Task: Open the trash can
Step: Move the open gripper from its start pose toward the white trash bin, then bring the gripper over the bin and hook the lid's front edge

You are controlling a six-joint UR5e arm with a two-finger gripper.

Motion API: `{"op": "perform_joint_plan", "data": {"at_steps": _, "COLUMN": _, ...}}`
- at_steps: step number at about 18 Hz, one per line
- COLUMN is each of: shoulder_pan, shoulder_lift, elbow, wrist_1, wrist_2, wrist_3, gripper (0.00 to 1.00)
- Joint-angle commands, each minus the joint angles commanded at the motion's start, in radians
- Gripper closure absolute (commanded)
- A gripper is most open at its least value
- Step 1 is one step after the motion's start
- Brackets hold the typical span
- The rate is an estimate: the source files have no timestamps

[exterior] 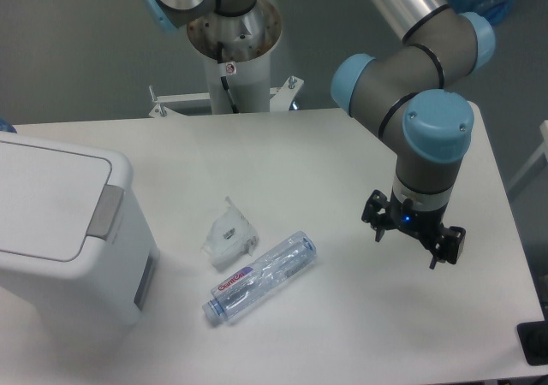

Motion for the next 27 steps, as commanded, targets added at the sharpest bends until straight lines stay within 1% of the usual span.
{"op": "perform_joint_plan", "data": {"at_steps": 3, "shoulder_pan": 0.005, "shoulder_lift": 0.008, "elbow": -0.005, "wrist_1": 0.000, "wrist_2": -0.057, "wrist_3": -0.075, "gripper": 0.00}}
{"op": "perform_joint_plan", "data": {"at_steps": 5, "shoulder_pan": 0.008, "shoulder_lift": 0.009, "elbow": -0.009, "wrist_1": 0.003, "wrist_2": -0.062, "wrist_3": -0.079, "gripper": 0.00}}
{"op": "perform_joint_plan", "data": {"at_steps": 7, "shoulder_pan": 0.012, "shoulder_lift": 0.009, "elbow": -0.012, "wrist_1": 0.002, "wrist_2": -0.094, "wrist_3": -0.086, "gripper": 0.00}}
{"op": "perform_joint_plan", "data": {"at_steps": 8, "shoulder_pan": 0.014, "shoulder_lift": 0.009, "elbow": -0.014, "wrist_1": 0.002, "wrist_2": -0.115, "wrist_3": -0.118, "gripper": 0.00}}
{"op": "perform_joint_plan", "data": {"at_steps": 10, "shoulder_pan": 0.032, "shoulder_lift": 0.028, "elbow": -0.014, "wrist_1": 0.002, "wrist_2": -0.181, "wrist_3": -0.196, "gripper": 0.00}}
{"op": "perform_joint_plan", "data": {"at_steps": 13, "shoulder_pan": 0.040, "shoulder_lift": 0.046, "elbow": -0.008, "wrist_1": 0.002, "wrist_2": -0.327, "wrist_3": -0.230, "gripper": 0.00}}
{"op": "perform_joint_plan", "data": {"at_steps": 17, "shoulder_pan": 0.035, "shoulder_lift": 0.080, "elbow": -0.003, "wrist_1": 0.002, "wrist_2": -0.413, "wrist_3": -0.353, "gripper": 0.00}}
{"op": "perform_joint_plan", "data": {"at_steps": 21, "shoulder_pan": 0.017, "shoulder_lift": 0.087, "elbow": 0.000, "wrist_1": 0.002, "wrist_2": -0.466, "wrist_3": -0.437, "gripper": 0.00}}
{"op": "perform_joint_plan", "data": {"at_steps": 23, "shoulder_pan": -0.021, "shoulder_lift": 0.095, "elbow": 0.000, "wrist_1": 0.002, "wrist_2": -0.473, "wrist_3": -0.477, "gripper": 0.00}}
{"op": "perform_joint_plan", "data": {"at_steps": 27, "shoulder_pan": -0.073, "shoulder_lift": 0.106, "elbow": -0.008, "wrist_1": 0.002, "wrist_2": -0.473, "wrist_3": -0.523, "gripper": 0.00}}
